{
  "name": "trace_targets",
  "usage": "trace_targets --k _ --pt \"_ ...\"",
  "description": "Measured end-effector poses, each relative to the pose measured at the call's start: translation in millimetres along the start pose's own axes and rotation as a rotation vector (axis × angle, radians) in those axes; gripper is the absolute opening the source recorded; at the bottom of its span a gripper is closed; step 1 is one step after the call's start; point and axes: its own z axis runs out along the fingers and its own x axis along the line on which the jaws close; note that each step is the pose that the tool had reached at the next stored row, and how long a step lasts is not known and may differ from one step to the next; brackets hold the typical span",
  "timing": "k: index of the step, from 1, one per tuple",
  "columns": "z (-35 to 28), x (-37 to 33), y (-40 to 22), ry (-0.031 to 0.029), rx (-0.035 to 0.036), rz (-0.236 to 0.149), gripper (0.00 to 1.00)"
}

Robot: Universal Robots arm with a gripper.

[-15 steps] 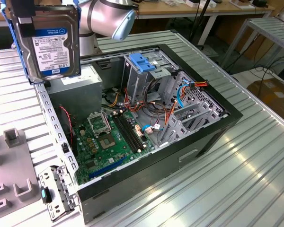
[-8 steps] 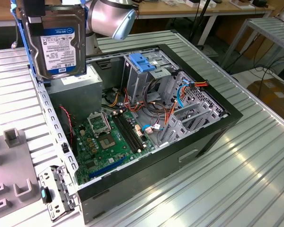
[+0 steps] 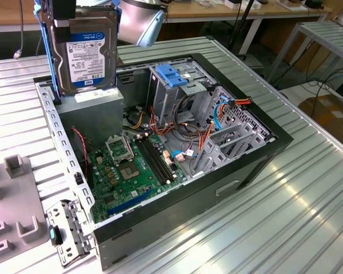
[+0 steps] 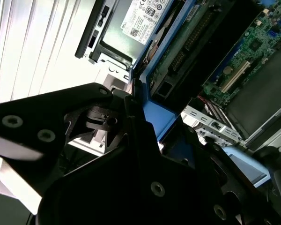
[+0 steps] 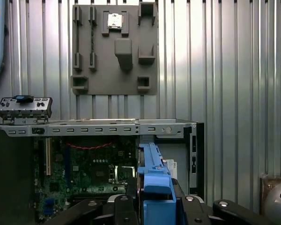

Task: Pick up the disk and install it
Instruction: 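Pick up the disk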

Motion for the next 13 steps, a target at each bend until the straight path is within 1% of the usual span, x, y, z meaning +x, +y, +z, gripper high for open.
trace_targets --k 1,2,6,7,8,11,13 --pt "0.1 0.8 -0.9 0.0000 -0.0001 0.000 0.37" --pt "0.3 3.6 -1.5 0.0000 -0.0001 0.000 0.37" --pt "0.7 10.1 -1.8 0.0000 0.0000 0.000 0.37" --pt "0.9 13.4 -1.9 0.0000 -0.0001 0.000 0.37" --pt "0.9 15.3 -1.9 0.0001 -0.0001 0.000 0.37" --pt "1.4 19.1 -2.3 -0.0001 0.0001 0.000 0.37" --pt "1.6 19.3 -4.1 0.0002 0.0000 0.000 0.37"
